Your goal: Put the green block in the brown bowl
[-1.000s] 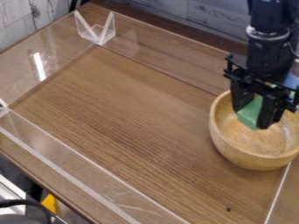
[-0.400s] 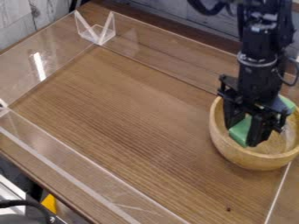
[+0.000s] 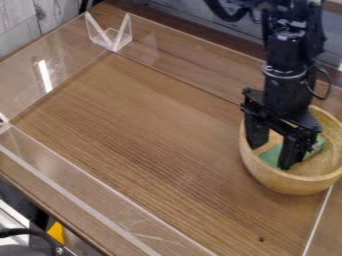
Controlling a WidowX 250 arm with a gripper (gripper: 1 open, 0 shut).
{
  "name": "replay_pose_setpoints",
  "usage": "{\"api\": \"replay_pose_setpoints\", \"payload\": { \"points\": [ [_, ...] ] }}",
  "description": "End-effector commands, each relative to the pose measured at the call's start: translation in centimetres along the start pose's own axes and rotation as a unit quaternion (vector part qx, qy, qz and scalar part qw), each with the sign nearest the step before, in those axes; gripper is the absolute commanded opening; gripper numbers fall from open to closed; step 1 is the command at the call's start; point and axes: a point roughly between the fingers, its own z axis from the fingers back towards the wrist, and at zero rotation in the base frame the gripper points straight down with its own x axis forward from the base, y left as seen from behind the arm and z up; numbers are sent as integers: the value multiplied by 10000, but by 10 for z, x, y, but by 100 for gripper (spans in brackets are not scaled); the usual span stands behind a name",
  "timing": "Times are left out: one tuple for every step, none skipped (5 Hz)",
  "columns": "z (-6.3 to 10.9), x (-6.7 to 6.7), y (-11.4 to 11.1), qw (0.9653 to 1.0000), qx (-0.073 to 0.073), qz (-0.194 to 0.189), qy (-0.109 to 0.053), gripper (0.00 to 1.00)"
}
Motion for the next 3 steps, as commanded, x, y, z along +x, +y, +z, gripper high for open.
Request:
{"api": "replay_pose_setpoints", "payload": {
  "points": [
    [29,-2,11,9992,65,-42,-387,100],
    [29,6,1,9986,94,203,-489,100],
    [30,9,-7,9971,102,491,-573,100]
  ]
}}
